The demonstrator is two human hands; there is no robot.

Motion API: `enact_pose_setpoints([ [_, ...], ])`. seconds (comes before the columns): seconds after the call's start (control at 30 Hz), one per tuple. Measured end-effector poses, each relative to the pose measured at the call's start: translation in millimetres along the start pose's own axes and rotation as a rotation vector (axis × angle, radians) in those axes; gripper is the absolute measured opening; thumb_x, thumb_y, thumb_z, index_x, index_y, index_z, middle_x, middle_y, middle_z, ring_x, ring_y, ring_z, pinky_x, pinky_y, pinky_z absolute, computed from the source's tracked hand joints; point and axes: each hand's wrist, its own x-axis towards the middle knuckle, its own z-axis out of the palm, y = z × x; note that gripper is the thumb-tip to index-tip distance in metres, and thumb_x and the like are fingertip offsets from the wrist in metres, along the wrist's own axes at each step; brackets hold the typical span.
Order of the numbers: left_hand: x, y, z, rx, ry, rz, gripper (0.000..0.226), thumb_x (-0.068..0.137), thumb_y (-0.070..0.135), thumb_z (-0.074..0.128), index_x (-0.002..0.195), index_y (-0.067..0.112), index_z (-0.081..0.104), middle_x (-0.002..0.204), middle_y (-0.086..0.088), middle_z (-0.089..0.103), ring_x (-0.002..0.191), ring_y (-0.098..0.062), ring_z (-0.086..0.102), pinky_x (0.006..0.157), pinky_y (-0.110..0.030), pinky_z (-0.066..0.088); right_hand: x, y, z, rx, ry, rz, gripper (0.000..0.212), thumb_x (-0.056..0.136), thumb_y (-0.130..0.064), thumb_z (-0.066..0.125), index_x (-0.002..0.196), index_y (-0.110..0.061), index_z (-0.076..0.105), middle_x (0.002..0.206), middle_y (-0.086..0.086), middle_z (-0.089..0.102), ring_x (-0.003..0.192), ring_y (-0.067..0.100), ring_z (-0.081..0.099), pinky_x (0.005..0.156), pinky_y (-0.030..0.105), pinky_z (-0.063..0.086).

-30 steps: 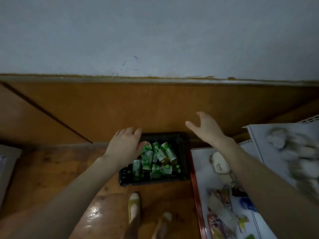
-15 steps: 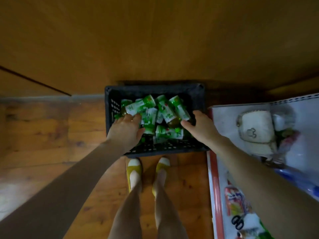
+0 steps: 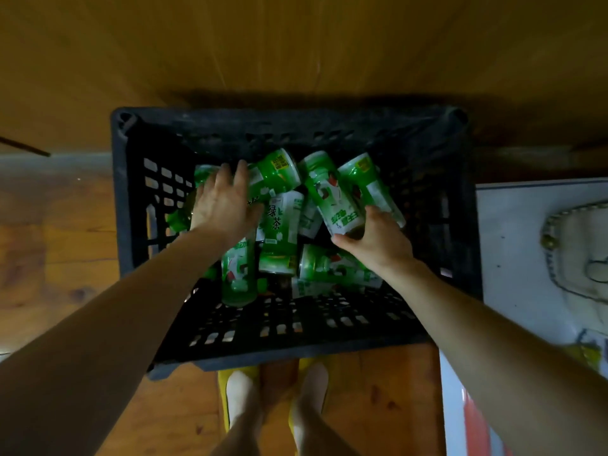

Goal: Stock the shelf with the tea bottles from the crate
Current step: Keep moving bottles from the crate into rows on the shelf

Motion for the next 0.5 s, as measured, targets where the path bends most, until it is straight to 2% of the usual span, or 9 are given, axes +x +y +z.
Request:
enact_pose_setpoints([
  [0.1, 18, -4, 10, 0.067, -0.026, -0.039, 0.077, 0.089, 0.039, 0.053, 0.146, 0.009, 0.012, 0.143, -0.023, 0.031, 0.131, -0.04, 0.031, 0.108, -0.05, 0.023, 10, -2, 19, -0.074, 0.01, 0.024, 0.077, 0.072, -0.052, 0.068, 0.127, -0.008, 0.038, 0.126, 0.013, 0.048, 0.116, 0.033, 0.047, 0.086, 0.043, 0.046],
  [0.2, 20, -4, 9, 0.068, -0.013, -0.025, 0.072, 0.087, 0.036, 0.057, 0.143, 0.009, 0.022, 0.134, -0.023, 0.04, 0.124, -0.041, 0.037, 0.103, -0.05, 0.028, 12, -3, 25, -0.084, 0.06, 0.032, 0.068, 0.076, -0.045, 0.067, 0.125, -0.007, 0.039, 0.123, 0.016, 0.048, 0.112, 0.035, 0.049, 0.083, 0.042, 0.046],
  [0.37, -13, 6, -7, 0.011, -0.004, 0.011, 0.066, 0.083, 0.035, 0.063, 0.137, 0.01, 0.033, 0.126, -0.021, 0.047, 0.118, -0.04, 0.042, 0.097, -0.049, 0.035, -4, -7, 1, 0.169, 0.047, 0.026, 0.048, 0.073, -0.041, 0.068, 0.106, -0.01, 0.054, 0.107, 0.01, 0.06, 0.095, 0.029, 0.06, 0.072, 0.033, 0.049],
  [0.5, -66, 11, -35, -0.156, 0.056, -0.036, 0.069, 0.082, 0.034, 0.065, 0.138, 0.009, 0.034, 0.125, -0.021, 0.05, 0.117, -0.04, 0.044, 0.095, -0.049, 0.038, -49, -10, -30, 0.306, -0.032, 0.055, 0.05, 0.075, -0.041, 0.068, 0.11, -0.01, 0.053, 0.108, 0.007, 0.062, 0.097, 0.025, 0.06, 0.078, 0.036, 0.052],
])
